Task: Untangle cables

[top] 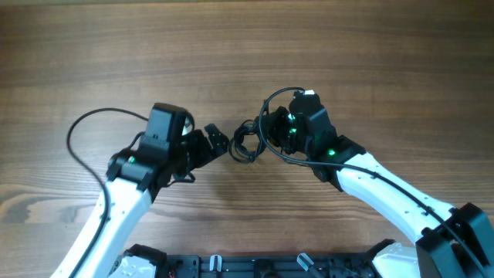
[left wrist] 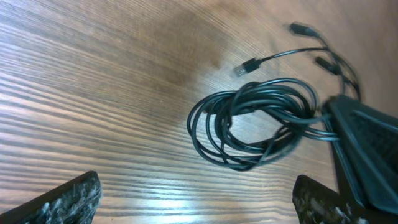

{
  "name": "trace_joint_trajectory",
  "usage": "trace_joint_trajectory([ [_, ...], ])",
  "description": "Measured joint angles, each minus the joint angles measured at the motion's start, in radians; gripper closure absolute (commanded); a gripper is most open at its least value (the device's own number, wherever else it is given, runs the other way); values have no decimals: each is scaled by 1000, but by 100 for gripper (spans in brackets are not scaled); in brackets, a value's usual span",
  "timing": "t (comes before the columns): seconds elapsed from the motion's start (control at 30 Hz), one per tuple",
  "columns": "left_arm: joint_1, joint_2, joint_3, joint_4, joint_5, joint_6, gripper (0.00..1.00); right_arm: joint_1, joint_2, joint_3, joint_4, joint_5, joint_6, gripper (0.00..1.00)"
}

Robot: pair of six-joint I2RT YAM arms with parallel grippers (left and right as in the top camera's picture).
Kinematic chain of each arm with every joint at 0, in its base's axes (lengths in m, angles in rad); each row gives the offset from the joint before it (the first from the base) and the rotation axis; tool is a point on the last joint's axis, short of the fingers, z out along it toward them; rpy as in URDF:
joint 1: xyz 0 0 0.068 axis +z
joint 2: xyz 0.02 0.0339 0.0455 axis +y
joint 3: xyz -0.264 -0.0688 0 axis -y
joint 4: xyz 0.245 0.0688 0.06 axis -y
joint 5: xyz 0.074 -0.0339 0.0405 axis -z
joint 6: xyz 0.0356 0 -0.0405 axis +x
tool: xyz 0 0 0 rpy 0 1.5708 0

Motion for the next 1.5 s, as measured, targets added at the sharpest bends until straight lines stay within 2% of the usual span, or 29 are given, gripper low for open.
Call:
trace_joint_trajectory([
  [0.13, 0, -102, 0, -29, -50, -4, 0, 0, 0, 0, 2, -1, 2, 95],
  [0.33, 0, -119, -53, -6, -60, -23, 0, -3, 0, 0, 38, -33, 46, 95],
  [0.43, 0, -119, -113, 61, -29, -32, 0, -24, 0, 0, 60, -74, 76, 95],
  [0.63, 0, -119, -218, 310, 110, -41, 3, -55, 0, 0, 75, -125, 98, 95],
  [0.93, 0, -114, -229, 348, 168, -42, 3, -55, 0, 0, 79, -151, 123, 95],
  [1.03, 0, -79, -229, 348, 170, -42, 9, -56, 0, 0, 80, -155, 130, 95],
  [1.27, 0, -39, -230, 375, 197, -45, 14, -69, 0, 0, 82, -162, 145, 95],
  [1.5, 0, -26, -230, 392, 202, -45, 13, -69, 0, 0, 90, -215, 245, 95],
])
